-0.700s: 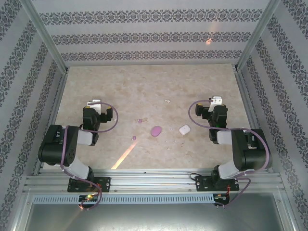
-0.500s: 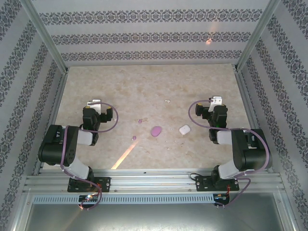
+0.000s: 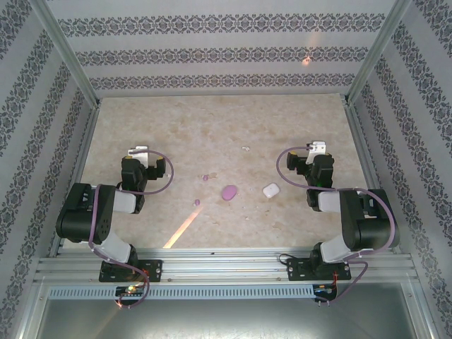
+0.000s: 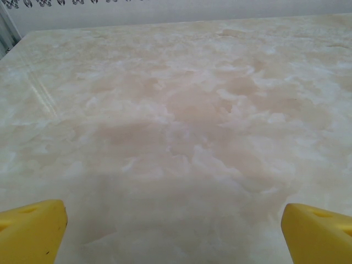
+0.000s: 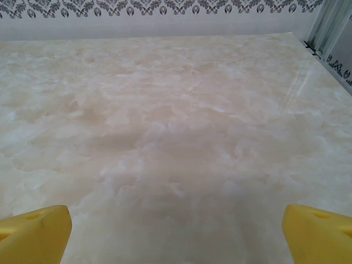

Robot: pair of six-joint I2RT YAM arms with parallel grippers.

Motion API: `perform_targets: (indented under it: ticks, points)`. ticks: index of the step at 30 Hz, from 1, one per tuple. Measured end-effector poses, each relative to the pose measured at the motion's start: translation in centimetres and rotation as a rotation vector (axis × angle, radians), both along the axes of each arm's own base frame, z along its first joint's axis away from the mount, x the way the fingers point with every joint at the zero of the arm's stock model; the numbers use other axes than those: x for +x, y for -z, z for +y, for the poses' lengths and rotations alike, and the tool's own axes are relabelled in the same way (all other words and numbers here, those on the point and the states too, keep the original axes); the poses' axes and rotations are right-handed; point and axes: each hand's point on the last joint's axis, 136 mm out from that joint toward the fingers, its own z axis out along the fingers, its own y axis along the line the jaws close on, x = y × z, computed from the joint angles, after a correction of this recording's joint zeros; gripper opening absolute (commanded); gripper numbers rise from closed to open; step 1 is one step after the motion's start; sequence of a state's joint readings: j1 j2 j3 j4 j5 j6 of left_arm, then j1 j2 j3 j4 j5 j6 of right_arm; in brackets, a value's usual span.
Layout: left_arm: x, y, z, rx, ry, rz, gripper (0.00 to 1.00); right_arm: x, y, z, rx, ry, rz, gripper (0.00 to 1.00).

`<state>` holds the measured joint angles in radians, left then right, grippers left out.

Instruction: Insert the wireless bluetooth earbuds into the charging case

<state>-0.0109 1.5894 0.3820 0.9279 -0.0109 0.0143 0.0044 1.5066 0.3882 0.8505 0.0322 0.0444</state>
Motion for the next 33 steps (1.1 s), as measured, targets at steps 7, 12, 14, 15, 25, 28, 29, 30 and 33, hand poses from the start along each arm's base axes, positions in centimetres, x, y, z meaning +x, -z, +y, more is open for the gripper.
perform_targets:
  ticks: [7,12,14,15,25,28,29,30,33]
  points:
    - [0.0,-0.01,0.0,0.0,0.0,0.0,1.0,0.0,0.01,-0.01,0.0,0.0,0.0,0.98]
    - [0.0,0.0,0.0,0.0,0.0,0.0,1.0,0.0,0.01,-0.01,0.0,0.0,0.0,0.98]
    - [0.0,-0.01,0.0,0.0,0.0,0.0,1.0,0.0,0.0,-0.01,0.0,0.0,0.0,0.98]
    - [0.0,0.0,0.0,0.0,0.0,0.0,1.0,0.0,0.01,-0.01,0.0,0.0,0.0,0.98]
    - [0.0,-0.01,0.0,0.0,0.0,0.0,1.0,0.0,0.0,0.0,0.0,0.0,0.0,0.98]
    - [0.01,-0.01,-0.08,-0.002,0.004,0.0,1.0,-0.01,0.01,0.18,-0.001,-0.011,0.001,0.98]
    - [0.01,0.0,-0.14,-0.003,0.008,0.0,1.0,-0.01,0.01,0.33,-0.002,-0.021,0.001,0.98]
    - [0.01,-0.02,-0.21,-0.004,0.012,-0.001,1.0,-0.03,-0.05,0.48,-0.005,-0.032,0.001,0.98]
    - [-0.1,-0.38,-0.33,-0.007,0.018,-0.002,1.0,-0.21,-0.69,0.71,-0.007,-0.047,-0.006,0.98]
